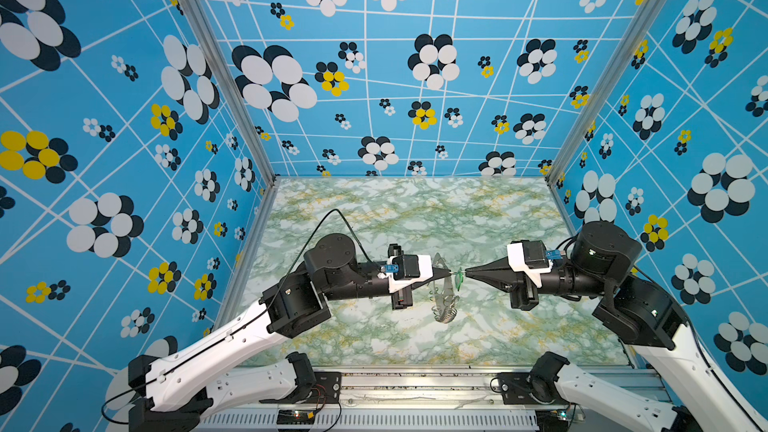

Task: Put the keys on the keyring

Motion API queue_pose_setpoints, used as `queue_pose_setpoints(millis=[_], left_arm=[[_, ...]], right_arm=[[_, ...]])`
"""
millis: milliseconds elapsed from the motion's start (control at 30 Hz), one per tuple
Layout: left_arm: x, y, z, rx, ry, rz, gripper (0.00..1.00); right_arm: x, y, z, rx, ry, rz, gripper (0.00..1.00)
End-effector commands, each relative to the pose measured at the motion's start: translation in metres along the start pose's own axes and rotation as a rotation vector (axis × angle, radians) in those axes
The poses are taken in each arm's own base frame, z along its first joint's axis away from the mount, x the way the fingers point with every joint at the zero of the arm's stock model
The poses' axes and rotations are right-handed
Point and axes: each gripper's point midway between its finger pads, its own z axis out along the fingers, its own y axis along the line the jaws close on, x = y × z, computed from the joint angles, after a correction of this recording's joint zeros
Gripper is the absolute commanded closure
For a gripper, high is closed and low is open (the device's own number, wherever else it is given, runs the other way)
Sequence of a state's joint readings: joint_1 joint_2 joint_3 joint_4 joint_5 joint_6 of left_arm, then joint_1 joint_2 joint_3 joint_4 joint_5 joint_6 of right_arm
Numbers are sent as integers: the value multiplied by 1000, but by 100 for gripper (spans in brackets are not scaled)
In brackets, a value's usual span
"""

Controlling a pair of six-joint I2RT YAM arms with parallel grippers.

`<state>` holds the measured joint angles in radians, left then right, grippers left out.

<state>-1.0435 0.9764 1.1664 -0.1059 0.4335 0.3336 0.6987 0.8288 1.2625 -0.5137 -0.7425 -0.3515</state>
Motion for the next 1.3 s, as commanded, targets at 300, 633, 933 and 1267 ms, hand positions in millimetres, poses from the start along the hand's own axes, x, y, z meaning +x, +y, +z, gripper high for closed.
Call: queue_pose_setpoints(millis=[300, 633, 933, 1267], left_arm=[[-28, 6, -7, -29, -74, 47, 100], [-26, 7, -4, -33, -67, 60, 100], [-25, 9, -3, -39, -63, 70, 100], [-28, 11, -4, -44, -69, 66, 100]], right_arm=[[-8, 3, -3, -17, -14, 3, 100], [-6, 1, -1, -16, -1, -2, 100], [-4, 1, 2, -33, 6, 1, 100], [-2, 4, 2, -49, 16, 0, 100]])
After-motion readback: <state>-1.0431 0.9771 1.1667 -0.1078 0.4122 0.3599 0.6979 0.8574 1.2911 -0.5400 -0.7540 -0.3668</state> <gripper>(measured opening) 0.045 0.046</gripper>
